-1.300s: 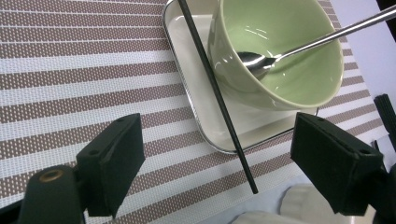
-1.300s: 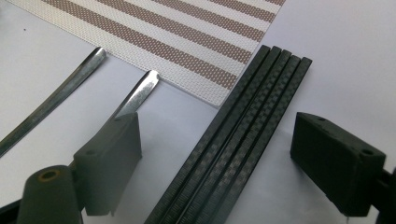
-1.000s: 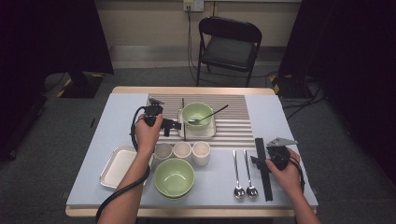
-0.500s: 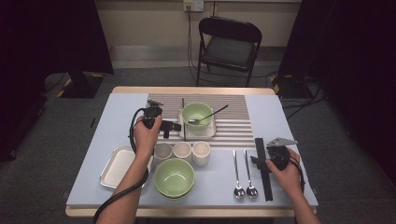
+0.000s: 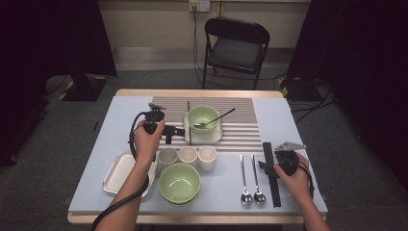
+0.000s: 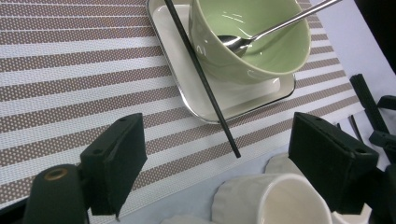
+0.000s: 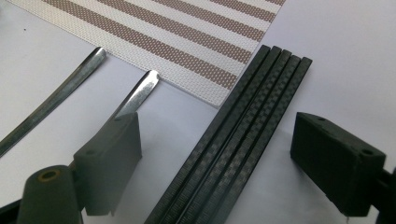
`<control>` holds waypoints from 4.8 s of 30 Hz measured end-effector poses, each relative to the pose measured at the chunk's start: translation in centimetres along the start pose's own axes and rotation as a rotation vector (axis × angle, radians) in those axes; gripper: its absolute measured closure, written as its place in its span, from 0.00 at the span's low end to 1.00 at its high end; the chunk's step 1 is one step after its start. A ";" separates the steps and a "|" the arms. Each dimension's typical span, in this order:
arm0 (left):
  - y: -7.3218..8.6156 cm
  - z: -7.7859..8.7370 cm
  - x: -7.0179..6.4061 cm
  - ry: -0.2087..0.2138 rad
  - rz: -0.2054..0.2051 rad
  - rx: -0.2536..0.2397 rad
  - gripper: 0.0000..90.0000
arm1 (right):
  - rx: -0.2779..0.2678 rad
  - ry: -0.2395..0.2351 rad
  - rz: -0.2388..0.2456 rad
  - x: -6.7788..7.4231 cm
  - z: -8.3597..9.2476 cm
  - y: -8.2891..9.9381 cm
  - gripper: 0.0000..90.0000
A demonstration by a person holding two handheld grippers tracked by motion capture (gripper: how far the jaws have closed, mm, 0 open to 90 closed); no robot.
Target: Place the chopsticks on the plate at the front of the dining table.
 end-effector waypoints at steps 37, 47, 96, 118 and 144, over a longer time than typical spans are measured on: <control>0.9 2.0 0.9 -0.019 -0.038 -0.003 0.21 | 0.002 0.011 -0.084 -2.2 2.0 -0.4 0.23; 0.8 2.3 1.0 -0.021 -0.036 -0.012 0.21 | 0.029 0.059 -0.100 -3.2 2.5 0.1 0.33; 1.1 2.2 1.0 -0.040 -0.054 0.002 0.21 | 0.152 0.187 -0.150 -3.5 2.8 0.9 0.76; 1.4 2.8 1.2 -0.040 -0.073 0.002 0.21 | 0.159 0.141 -0.379 -5.0 3.1 1.0 0.96; 1.6 3.2 0.8 -0.022 -0.077 0.010 0.21 | 0.072 0.028 -0.447 -4.6 4.5 -2.4 0.96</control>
Point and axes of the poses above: each handheld gripper's, and its own axes: z roughly backward along the jaws, y roughly out of its underside, x roughly to its left, the point moved 10 cm from there along -z, roughly forward along the jaws, and after that the axes turned 5 degrees about -x, right-handed, at the moved point
